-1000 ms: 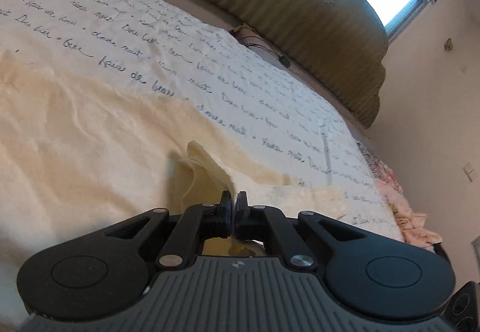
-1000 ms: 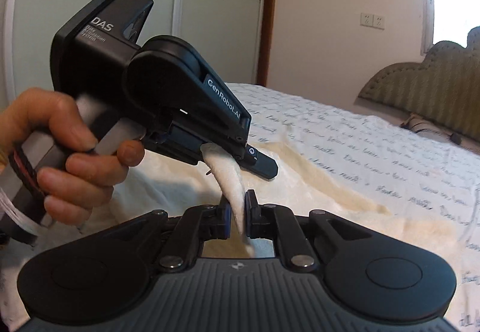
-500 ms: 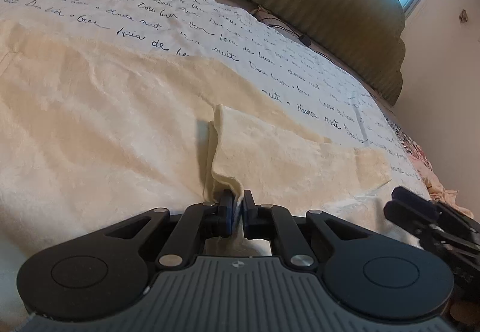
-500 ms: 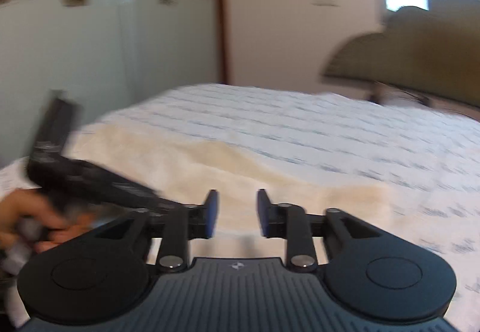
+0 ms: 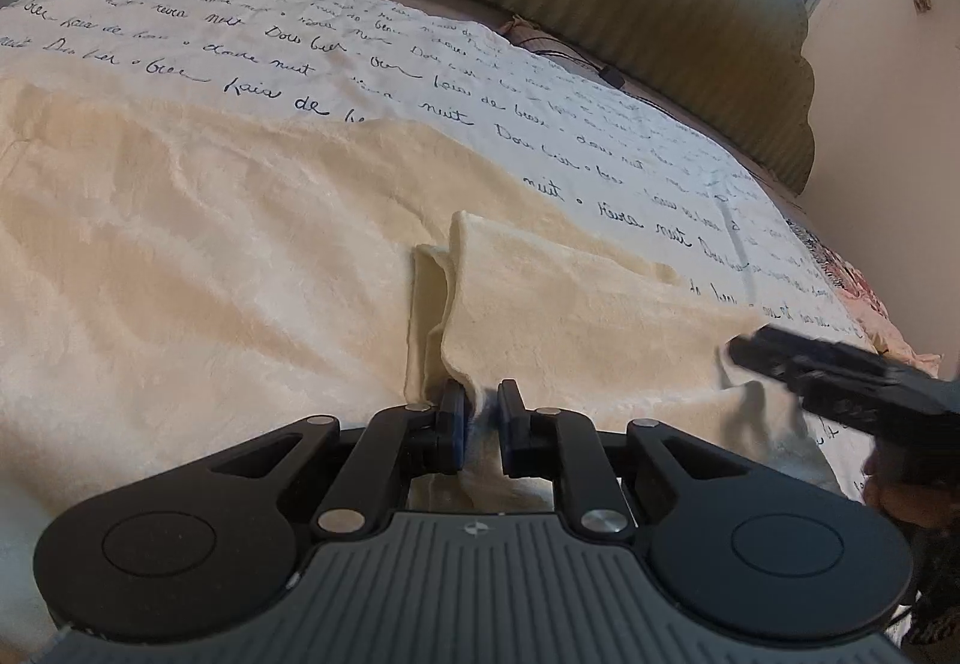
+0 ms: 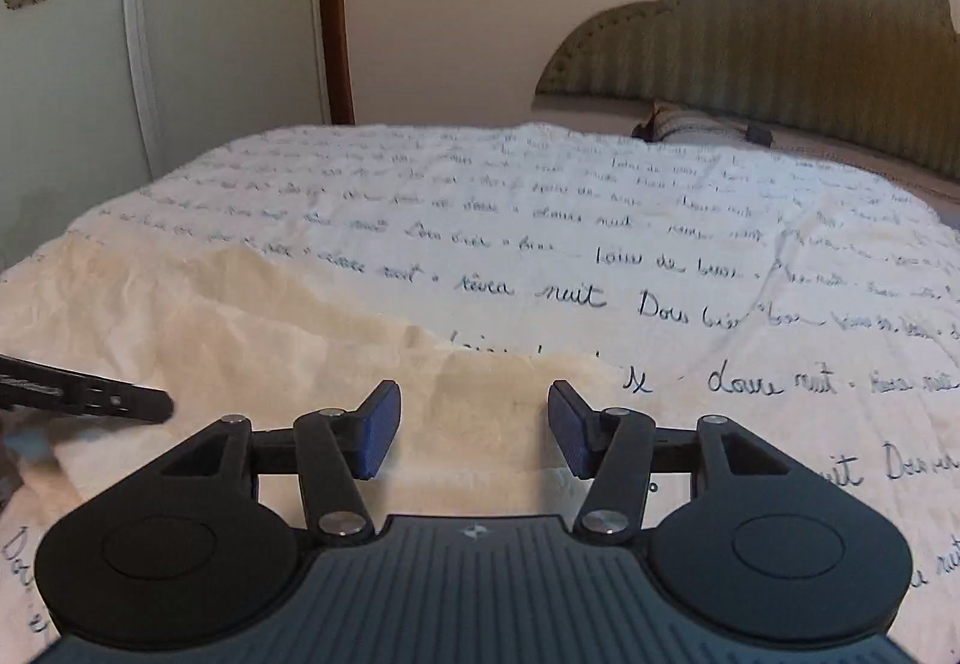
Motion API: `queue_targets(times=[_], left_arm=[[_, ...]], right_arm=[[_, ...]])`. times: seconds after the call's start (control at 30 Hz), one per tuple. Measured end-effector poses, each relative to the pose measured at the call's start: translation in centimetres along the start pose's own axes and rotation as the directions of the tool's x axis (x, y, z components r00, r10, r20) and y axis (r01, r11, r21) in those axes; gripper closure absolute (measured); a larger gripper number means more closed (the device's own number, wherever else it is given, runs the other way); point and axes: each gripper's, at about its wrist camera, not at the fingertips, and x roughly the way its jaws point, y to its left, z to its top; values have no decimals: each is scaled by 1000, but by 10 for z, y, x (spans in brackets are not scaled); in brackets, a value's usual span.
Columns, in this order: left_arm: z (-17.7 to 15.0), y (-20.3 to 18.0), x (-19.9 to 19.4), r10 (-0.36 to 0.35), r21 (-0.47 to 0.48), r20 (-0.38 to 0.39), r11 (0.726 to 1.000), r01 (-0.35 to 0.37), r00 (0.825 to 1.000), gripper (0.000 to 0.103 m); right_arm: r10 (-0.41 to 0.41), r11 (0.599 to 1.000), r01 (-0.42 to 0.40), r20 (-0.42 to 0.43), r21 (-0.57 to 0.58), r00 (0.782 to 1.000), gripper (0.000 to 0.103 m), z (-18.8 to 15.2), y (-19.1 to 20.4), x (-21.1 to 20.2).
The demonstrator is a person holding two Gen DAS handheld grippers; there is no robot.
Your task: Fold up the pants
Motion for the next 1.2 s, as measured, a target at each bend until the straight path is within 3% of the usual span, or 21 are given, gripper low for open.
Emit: queue_targets(times=[0.03,0.07,0.17,0.23,0.37,0.43,0.47,0.53,0.57,0.63,0.7,0.73,0.77,0.8,0.87,1.03,1.2], left_arm=[[0,1,0,0,3,-2,1000,0,1000,84],[1,1,-3,0,2,-7,1000,0,1000,84],[10,6,-17,-9,-35,10,999,10,1000,83],[21,4,-25,-13,-28,71,999,15,997,86],[43,-19,-21,-84,28,115,996,82,990,85],[46,-34,-7,-131,65,102,990,125,986,76],[46,-40,3,-113,78,78,991,107,990,67],[43,-42,28,-18,86,10,996,17,1000,66],[40,-36,40,9,69,-25,998,-7,1000,68],[35,-27,36,-10,39,-4,999,10,1000,71],[32,-26,21,1,61,14,998,-2,1000,70],[30,-28,13,12,85,36,996,-15,999,67],[28,-30,6,35,116,58,992,-42,998,57],[25,-32,1,78,146,74,985,-88,994,43],[20,-33,-6,177,182,109,964,-195,978,32],[15,-15,-29,304,216,165,917,-335,938,29],[15,6,-45,378,188,182,893,-410,908,27]], right_arm=[[-13,1000,13,-80,-6,997,49,-5,-2,19],[-19,999,16,-104,-31,994,48,-13,-1,29],[-68,996,64,-67,-62,995,45,-18,13,11],[-78,994,77,-11,-76,997,45,-21,26,-10],[102,994,-101,35,-43,994,42,-21,54,-32],[172,983,-170,19,-63,985,42,-23,76,-27],[190,978,-189,3,-83,982,42,-26,88,-23],[208,968,-211,-39,-134,977,42,-35,114,-14],[175,968,-179,-39,-177,984,42,-42,127,-13],[121,952,-117,-5,-281,993,42,-49,142,-18],[128,959,-131,-28,-250,991,42,-42,136,-22],[134,963,-137,-25,-230,991,42,-39,133,-26],[138,966,-136,-9,-222,990,41,-37,132,-30],[141,966,-139,-4,-219,990,36,-37,132,-32],[140,960,-148,-49,-237,989,35,-40,136,-23],[165,978,-170,-51,-118,985,30,-40,119,-23],[158,984,-156,23,-88,987,29,-31,124,-32]])
